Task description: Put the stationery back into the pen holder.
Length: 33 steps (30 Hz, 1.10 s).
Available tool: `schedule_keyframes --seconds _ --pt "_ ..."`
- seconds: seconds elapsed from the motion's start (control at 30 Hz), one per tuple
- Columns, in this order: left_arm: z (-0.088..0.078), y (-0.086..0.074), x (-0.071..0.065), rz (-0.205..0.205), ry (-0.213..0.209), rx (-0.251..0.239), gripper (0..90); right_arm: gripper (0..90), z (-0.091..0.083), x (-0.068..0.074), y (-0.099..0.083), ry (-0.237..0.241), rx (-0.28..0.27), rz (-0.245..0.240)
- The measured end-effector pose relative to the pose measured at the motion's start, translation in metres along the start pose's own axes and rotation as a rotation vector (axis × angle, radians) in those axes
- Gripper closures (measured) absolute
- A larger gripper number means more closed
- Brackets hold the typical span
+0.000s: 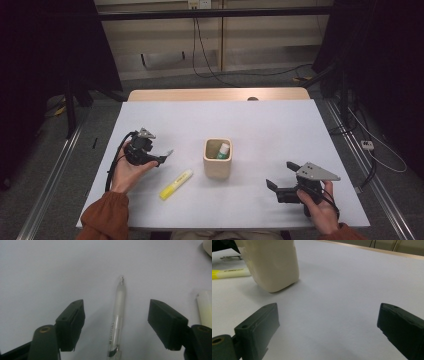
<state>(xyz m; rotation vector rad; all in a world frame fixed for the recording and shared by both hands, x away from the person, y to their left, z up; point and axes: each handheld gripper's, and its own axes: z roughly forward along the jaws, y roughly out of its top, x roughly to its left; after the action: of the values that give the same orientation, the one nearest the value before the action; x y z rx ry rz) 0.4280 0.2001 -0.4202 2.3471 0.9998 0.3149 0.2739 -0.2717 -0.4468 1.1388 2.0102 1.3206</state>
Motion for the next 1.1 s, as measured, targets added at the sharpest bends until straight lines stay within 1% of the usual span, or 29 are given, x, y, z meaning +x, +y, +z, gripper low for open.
schedule_keyframes --seconds 0.03,0.1,0.17,0.2,0.23,0.27,0.3,0.37,0.4,0.5,0.53,0.6,0.77,0.83,0.93,0.97,1.03,1.07,1.1 --pt "0.002 0.0 0.0 -0.005 -0.004 0.007 31.6 3.6 0.0 0.0 0.0 0.0 0.001 0.001" --pt "0.007 0.0 0.002 0.011 -0.003 0.028 35.1 3.6 0.0 0.0 0.0 0.002 0.001 -0.001" --pt "0.011 0.001 0.004 0.012 -0.004 0.041 37.0 3.6 0.0 0.0 0.0 0.004 -0.001 -0.001" --pt "0.013 0.001 0.005 0.019 -0.006 0.05 39.8 3.6 0.0 0.0 0.0 0.002 0.0 0.0" --pt "0.014 0.002 0.007 0.024 -0.018 0.058 42.3 3.6 0.0 0.0 0.0 0.001 0.002 0.003" --pt "0.015 0.002 0.007 0.017 -0.025 0.063 44.4 3.6 0.0 0.0 0.0 0.001 0.005 0.005" --pt "0.017 0.003 0.008 0.02 -0.023 0.072 46.7 3.5 0.0 0.0 0.0 0.002 0.006 0.004" --pt "0.018 0.003 0.008 0.015 -0.028 0.075 50.2 3.6 0.001 0.0 0.0 0.003 0.006 0.004" --pt "0.018 0.003 0.009 0.018 -0.03 0.08 52.3 3.6 0.001 0.0 0.0 0.003 0.006 0.004" --pt "0.018 0.002 0.009 0.018 -0.045 0.088 55.5 3.6 0.0 0.0 0.0 0.005 0.008 0.003" --pt "0.018 0.002 0.009 0.017 -0.043 0.093 56.1 3.6 0.001 0.0 -0.001 0.006 0.012 0.002" --pt "0.018 0.002 0.01 0.005 -0.047 0.101 57.2 3.6 0.001 0.0 -0.001 0.01 0.015 0.002" --pt "0.019 0.006 0.008 -0.022 -0.03 0.133 61.9 3.6 0.001 0.0 -0.001 0.013 0.014 0.0" --pt "0.019 0.009 0.008 -0.017 -0.033 0.154 63.3 3.5 0.002 0.0 -0.001 0.012 0.016 0.002" --pt "0.02 0.009 0.009 -0.018 -0.044 0.16 66.6 3.6 0.001 0.0 -0.001 0.012 0.014 0.002" --pt "0.02 0.009 0.009 -0.027 -0.049 0.158 68.2 3.6 0.001 0.0 -0.001 0.011 0.014 0.001" --pt "0.019 0.009 0.01 -0.029 -0.059 0.161 72.5 3.6 0.001 0.0 -0.001 0.011 0.016 0.002" --pt "0.019 0.009 0.011 -0.052 -0.08 0.159 75.7 3.6 0.001 0.0 -0.001 0.011 0.016 0.0" --pt "0.019 0.008 0.013 -0.054 -0.084 0.159 77.6 3.6 0.001 0.0 -0.001 0.012 0.017 0.0"
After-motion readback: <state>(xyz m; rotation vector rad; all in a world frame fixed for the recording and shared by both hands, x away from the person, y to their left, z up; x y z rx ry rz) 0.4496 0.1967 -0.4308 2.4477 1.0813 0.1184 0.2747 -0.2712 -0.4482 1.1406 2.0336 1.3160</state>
